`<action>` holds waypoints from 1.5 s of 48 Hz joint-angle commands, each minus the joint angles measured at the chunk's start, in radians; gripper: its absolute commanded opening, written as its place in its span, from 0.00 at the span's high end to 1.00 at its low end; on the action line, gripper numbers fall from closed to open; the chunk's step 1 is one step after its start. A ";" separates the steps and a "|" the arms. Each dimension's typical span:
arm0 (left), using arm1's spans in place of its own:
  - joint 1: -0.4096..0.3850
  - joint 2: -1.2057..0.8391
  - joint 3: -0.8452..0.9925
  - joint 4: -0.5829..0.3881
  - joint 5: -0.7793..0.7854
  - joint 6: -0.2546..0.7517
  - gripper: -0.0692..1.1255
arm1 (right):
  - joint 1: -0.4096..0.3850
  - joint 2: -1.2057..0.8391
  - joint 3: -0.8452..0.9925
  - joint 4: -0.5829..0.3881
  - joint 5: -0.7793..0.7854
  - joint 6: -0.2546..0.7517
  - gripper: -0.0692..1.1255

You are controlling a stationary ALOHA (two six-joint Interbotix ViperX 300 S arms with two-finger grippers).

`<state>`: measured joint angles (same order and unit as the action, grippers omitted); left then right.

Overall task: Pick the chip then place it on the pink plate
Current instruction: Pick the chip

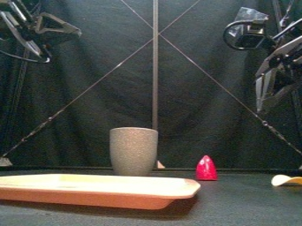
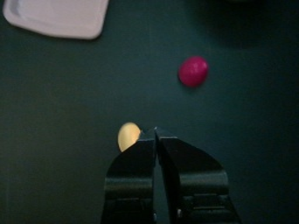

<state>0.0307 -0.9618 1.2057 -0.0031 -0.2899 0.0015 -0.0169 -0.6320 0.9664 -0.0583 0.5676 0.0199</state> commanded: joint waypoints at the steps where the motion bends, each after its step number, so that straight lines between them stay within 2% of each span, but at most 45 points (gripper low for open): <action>1: 0.009 0.005 -0.009 0.000 -0.005 0.000 0.89 | 0.018 -0.031 -0.069 -0.052 0.137 0.025 0.75; 10: 0.028 0.005 -0.005 0.000 0.006 0.002 0.89 | 0.064 -0.035 -0.163 -0.166 0.448 0.123 0.74; 12: 0.031 0.005 -0.005 0.000 0.014 0.002 0.89 | 0.109 -0.031 -0.184 -0.209 0.505 0.158 0.74; 17: 0.040 0.005 0.000 0.000 0.025 0.000 0.89 | 0.225 -0.011 -0.204 -0.324 0.517 0.259 0.74; 23: 0.043 0.005 0.008 0.000 0.026 -0.002 0.89 | 0.382 0.063 -0.192 -0.482 0.528 0.423 0.74; 28: 0.041 0.005 0.009 0.000 0.026 0.002 0.89 | 0.509 0.167 -0.172 -0.618 0.561 0.603 0.74; 38: 0.048 0.005 0.006 0.000 0.026 0.003 0.89 | 0.643 0.308 -0.179 -0.715 0.549 0.959 0.74; 48: 0.048 0.005 0.011 0.000 0.026 0.002 0.89 | 0.692 0.454 -0.192 -0.756 0.526 1.180 0.70; 53: 0.048 0.005 0.011 0.000 0.026 0.003 0.89 | 0.703 0.549 -0.213 -0.769 0.571 1.232 0.58; 63: 0.048 0.003 0.012 0.002 0.026 0.005 0.89 | 0.696 0.666 -0.270 -0.764 0.584 1.253 0.27; 67: 0.051 0.002 0.012 0.005 0.026 0.006 0.89 | 0.696 0.676 -0.281 -0.772 0.581 1.289 0.20; 72: 0.054 -0.003 0.012 0.003 0.031 0.003 0.89 | 0.703 0.681 -0.281 -0.767 0.574 1.348 0.18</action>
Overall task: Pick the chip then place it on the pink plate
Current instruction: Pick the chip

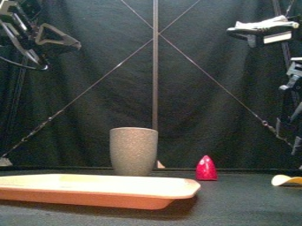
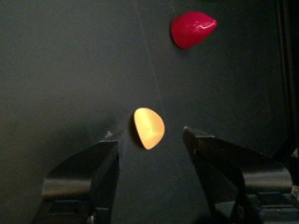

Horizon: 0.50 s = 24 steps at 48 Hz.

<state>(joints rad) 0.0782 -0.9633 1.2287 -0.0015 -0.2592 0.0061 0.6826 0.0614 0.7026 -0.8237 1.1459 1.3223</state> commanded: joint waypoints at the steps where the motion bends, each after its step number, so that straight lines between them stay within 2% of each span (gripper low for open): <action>1: 0.006 -0.003 -0.011 0.002 0.003 -0.002 0.89 | 0.003 -0.011 -0.015 0.000 -0.006 0.054 0.18; 7: 0.006 -0.005 -0.011 0.002 0.011 0.000 0.89 | 0.000 0.003 0.003 0.021 -0.034 0.086 0.18; 24: 0.008 -0.008 -0.011 0.003 0.011 0.000 0.89 | -0.018 0.035 0.051 0.018 -0.074 0.080 0.18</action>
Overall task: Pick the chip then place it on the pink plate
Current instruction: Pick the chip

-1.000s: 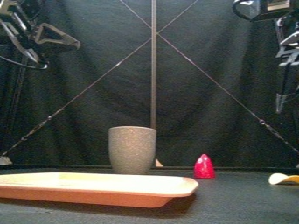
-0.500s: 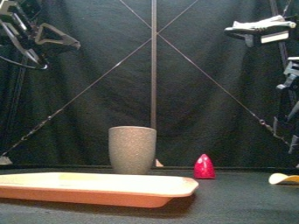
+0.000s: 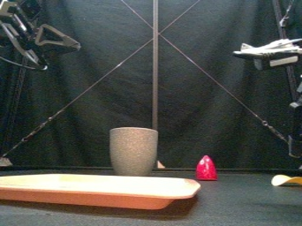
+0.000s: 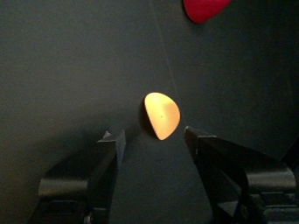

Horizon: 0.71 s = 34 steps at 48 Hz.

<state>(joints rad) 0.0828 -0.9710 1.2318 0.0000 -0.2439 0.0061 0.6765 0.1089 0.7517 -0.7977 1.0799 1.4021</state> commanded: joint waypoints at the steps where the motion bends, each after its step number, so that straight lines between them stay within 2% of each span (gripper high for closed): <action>1: 0.003 0.000 -0.012 0.002 -0.005 0.000 0.89 | -0.017 -0.011 0.005 -0.009 -0.011 -0.002 0.18; 27: 0.003 -0.003 0.003 0.000 -0.005 0.000 0.89 | -0.081 0.032 0.023 -0.023 -0.048 -0.126 0.19; 34: 0.003 -0.003 0.006 0.002 -0.005 0.000 0.89 | -0.094 0.035 0.034 -0.020 -0.072 -0.129 0.25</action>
<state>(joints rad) 0.0828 -0.9756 1.2502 -0.0015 -0.2439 0.0061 0.6013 0.1534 0.7808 -0.8207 1.0216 1.2747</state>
